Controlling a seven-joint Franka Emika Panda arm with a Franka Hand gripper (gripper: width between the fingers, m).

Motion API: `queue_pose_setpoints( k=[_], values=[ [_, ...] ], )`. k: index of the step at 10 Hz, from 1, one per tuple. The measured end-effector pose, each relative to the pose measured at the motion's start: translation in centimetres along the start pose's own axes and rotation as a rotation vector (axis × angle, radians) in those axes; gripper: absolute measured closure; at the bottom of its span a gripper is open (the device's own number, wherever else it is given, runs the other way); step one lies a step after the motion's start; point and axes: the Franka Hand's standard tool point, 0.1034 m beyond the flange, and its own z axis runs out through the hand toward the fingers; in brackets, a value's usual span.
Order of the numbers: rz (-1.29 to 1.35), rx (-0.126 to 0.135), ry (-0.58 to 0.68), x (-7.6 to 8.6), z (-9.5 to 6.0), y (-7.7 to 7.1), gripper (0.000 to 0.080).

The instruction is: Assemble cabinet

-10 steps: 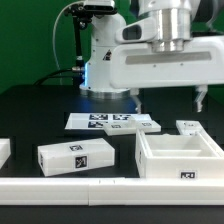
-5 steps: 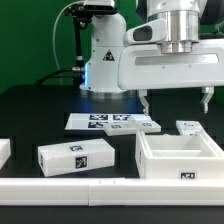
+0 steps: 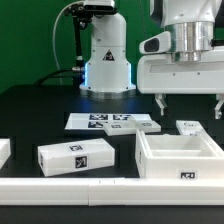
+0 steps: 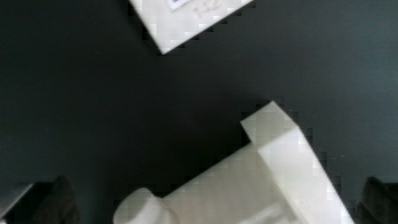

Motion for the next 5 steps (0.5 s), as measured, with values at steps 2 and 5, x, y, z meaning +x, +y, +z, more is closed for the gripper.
queue_pose_setpoints(
  k=[2,5],
  values=[
    [0.127,0.007,-0.006,-0.1,0.0,0.0,0.0002],
    [0.529,-0.025,-0.044,-2.7,0.2,2.2,0.0002]
  ],
)
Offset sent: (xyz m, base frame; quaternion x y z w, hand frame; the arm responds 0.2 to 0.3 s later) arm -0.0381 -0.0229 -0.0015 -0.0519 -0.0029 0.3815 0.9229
